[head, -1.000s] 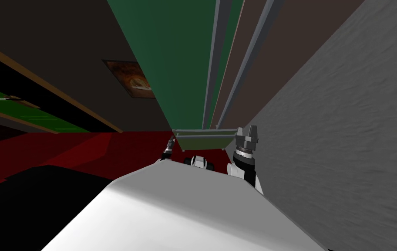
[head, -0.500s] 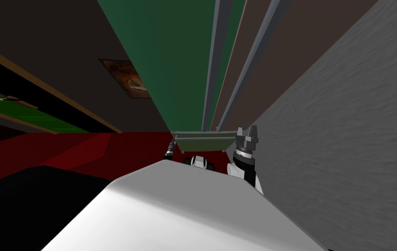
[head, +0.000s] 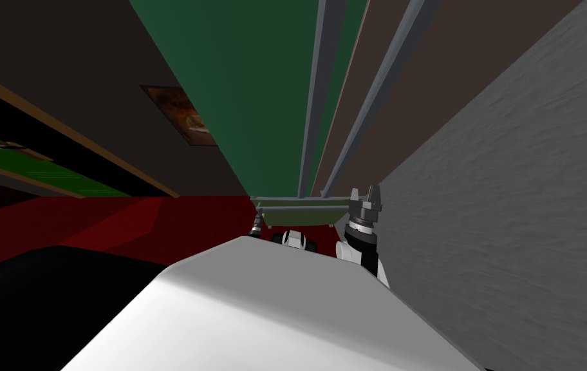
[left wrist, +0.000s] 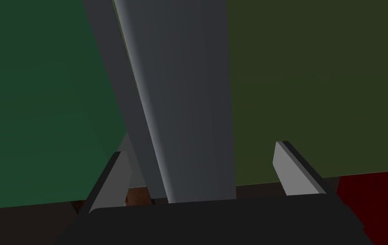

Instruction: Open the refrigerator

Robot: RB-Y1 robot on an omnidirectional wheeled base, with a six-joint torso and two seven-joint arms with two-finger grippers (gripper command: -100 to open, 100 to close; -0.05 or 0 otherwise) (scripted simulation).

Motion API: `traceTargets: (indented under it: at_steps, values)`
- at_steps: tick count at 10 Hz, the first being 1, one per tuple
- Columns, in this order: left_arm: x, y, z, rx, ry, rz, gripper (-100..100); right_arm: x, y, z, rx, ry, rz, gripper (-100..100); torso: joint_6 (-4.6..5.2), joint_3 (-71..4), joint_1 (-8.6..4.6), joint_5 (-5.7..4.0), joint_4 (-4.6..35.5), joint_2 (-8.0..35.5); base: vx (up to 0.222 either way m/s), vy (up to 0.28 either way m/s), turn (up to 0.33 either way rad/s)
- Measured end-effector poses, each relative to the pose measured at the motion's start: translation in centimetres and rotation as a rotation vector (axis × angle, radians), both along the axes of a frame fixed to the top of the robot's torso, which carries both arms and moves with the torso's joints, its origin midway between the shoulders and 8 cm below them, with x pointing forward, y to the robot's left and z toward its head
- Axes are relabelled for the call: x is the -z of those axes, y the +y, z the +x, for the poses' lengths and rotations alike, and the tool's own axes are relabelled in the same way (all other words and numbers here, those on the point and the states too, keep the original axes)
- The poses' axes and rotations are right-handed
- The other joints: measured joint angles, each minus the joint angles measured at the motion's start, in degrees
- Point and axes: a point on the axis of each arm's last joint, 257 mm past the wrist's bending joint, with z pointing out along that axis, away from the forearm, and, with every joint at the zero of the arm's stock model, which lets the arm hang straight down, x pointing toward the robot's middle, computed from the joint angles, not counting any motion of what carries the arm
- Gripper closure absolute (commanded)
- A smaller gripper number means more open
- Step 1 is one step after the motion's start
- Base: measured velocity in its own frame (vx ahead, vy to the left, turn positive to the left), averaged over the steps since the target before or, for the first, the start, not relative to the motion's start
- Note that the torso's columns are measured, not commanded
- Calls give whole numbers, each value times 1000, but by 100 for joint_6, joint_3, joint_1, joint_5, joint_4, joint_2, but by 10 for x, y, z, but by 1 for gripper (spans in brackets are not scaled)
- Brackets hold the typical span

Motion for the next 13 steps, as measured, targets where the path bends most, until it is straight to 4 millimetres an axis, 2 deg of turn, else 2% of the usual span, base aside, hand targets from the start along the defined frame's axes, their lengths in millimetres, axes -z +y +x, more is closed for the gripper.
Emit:
traceTargets:
  at_steps: [3,4,6,7,8,10,13]
  values:
    - [11,-34,-5,-10,7,-71,-100,0,0,0,0,0,0,0,-1,3,0,-1,1,5,21,-2,3]
    - [12,-34,-6,-10,8,-74,-100,0,0,0,0,0,0,0,-1,2,2,0,1,3,21,3,20]
    - [8,-32,8,-8,6,-73,-100,0,0,0,0,0,0,0,-1,-9,3,1,-4,-14,30,6,7]
    - [8,-31,8,-8,8,-73,100,0,0,0,0,0,0,0,-2,-4,0,0,-3,-6,-18,-1,-14]
    - [7,-32,4,-8,-3,-71,100,0,0,0,0,0,0,0,0,5,3,17,-20,-1,-15,0,5]
    - [-1,-32,10,-3,-24,-67,100,0,0,0,0,0,0,0,-1,-3,15,20,-24,-7,-144,-33,30]
    - [-1,-33,17,6,-12,-68,100,0,0,0,0,0,0,0,1,-8,6,17,-25,-21,-189,-43,41]
